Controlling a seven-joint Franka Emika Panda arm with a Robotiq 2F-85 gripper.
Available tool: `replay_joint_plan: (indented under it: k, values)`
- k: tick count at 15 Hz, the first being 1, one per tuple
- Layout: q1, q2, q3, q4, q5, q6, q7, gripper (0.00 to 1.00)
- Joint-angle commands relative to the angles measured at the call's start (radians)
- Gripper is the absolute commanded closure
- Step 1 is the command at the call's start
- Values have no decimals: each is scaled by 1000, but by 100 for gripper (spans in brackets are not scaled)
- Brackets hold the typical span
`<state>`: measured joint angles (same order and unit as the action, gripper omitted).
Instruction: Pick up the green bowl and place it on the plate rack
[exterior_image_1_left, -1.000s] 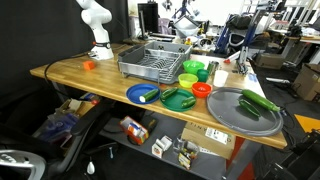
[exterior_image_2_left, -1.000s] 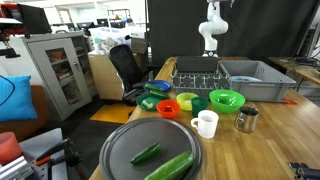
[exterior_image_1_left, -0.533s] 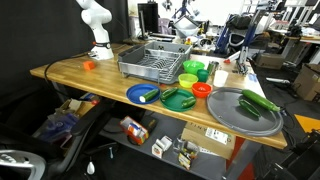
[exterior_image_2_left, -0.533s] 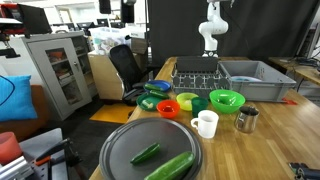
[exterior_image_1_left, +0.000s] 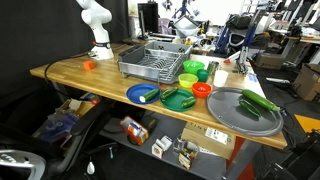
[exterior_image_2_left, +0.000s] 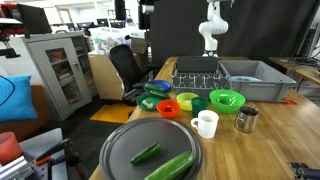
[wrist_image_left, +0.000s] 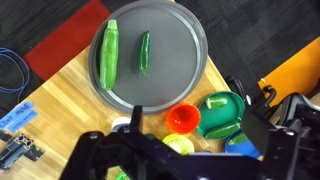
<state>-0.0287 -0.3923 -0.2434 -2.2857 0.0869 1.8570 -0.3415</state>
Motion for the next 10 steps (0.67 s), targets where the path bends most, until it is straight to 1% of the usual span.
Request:
replay_joint_plan:
  k: [1,3,5,7,10]
  values:
    - [-20,3,17,2,7,-3,-6,0]
    - [-20,3,17,2,7,-3,-6,0]
    - [-13,62,15,35,45,10,18,0]
    - [-15,127,38,59,62,60,98,0]
    - [-18,243,76,108,93,171,238,0]
